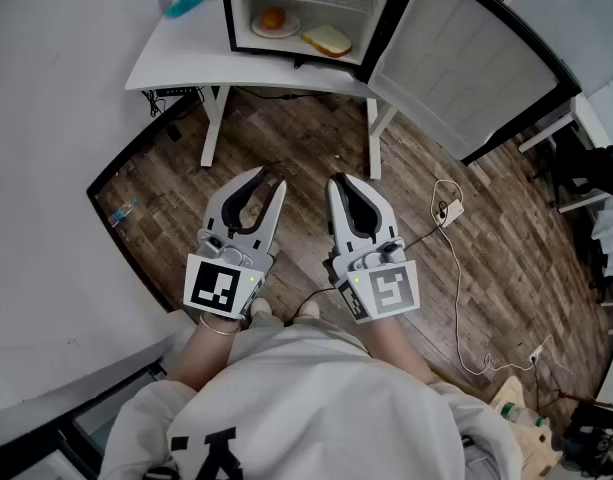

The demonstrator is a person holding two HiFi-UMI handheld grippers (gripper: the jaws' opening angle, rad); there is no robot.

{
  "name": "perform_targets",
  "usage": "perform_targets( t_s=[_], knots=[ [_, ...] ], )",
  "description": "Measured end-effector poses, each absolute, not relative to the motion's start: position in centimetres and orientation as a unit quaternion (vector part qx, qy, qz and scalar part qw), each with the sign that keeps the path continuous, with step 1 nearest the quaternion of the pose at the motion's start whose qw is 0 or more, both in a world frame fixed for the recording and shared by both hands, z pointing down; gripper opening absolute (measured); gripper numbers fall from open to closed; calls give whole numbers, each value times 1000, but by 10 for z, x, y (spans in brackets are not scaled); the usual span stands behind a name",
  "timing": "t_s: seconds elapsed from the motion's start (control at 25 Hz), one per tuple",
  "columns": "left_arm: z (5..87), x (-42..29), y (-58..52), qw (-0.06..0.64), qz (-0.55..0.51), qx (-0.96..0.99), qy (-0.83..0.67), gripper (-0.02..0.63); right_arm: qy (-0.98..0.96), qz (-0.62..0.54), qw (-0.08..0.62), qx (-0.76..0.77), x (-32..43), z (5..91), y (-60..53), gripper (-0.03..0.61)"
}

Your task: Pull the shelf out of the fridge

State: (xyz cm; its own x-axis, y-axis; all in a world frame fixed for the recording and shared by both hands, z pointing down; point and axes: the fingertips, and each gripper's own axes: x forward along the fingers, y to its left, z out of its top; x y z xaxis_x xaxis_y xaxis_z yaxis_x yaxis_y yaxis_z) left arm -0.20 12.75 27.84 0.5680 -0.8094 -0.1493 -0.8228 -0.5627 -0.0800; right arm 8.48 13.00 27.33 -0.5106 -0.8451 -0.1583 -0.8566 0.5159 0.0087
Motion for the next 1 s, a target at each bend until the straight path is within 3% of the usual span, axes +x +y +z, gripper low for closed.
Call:
perform_targets(
  t_s=[1.0],
  knots=[
    [278,16,135,54,95,-869,483,86,864,-3,115,-489,115,278,132,48]
  ],
)
